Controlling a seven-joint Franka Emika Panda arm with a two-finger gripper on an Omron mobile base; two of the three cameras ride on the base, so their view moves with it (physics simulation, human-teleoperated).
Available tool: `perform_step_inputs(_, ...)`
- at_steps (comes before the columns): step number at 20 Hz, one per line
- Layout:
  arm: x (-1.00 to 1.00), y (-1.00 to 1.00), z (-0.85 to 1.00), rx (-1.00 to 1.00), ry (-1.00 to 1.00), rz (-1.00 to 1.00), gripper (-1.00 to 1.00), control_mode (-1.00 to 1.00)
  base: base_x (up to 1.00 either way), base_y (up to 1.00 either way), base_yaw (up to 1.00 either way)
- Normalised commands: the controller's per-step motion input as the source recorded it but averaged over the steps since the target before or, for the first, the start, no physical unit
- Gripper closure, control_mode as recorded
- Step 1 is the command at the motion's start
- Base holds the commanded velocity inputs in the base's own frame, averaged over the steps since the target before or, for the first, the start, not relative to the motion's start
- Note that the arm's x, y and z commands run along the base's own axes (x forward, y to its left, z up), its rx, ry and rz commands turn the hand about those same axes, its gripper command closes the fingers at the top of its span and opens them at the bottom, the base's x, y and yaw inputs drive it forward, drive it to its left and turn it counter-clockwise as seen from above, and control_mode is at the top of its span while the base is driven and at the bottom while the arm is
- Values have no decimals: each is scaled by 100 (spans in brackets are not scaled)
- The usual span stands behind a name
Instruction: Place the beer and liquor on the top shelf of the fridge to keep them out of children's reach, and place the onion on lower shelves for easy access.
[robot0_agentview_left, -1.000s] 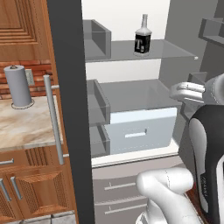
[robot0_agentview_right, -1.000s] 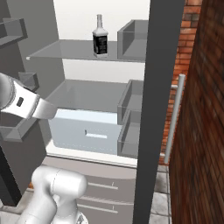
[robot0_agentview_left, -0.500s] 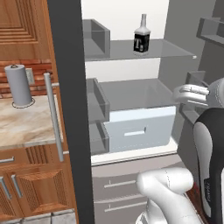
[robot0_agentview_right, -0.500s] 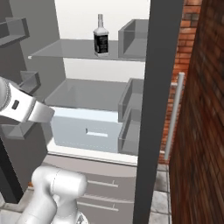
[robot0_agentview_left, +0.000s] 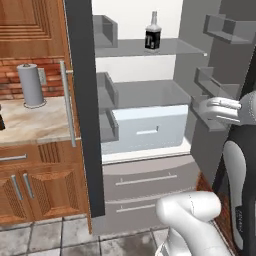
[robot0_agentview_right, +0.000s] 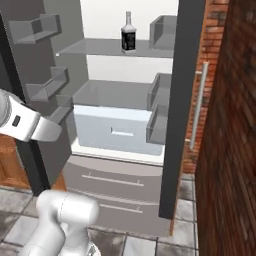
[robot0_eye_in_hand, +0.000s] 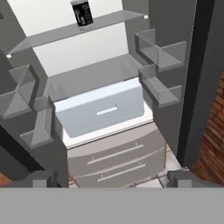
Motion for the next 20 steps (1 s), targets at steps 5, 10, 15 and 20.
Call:
perform_step_inputs(5,0,0,0,0,0,0,-100,100,-15,82,10)
perform_step_inputs(10,0,0,0,0,0,0,-100,100,1,100,6)
perform_step_inputs(15,0,0,0,0,0,0,-100,100,17,100,4)
perform_step_inputs(20,0,0,0,0,0,0,-100,100,29,100,3)
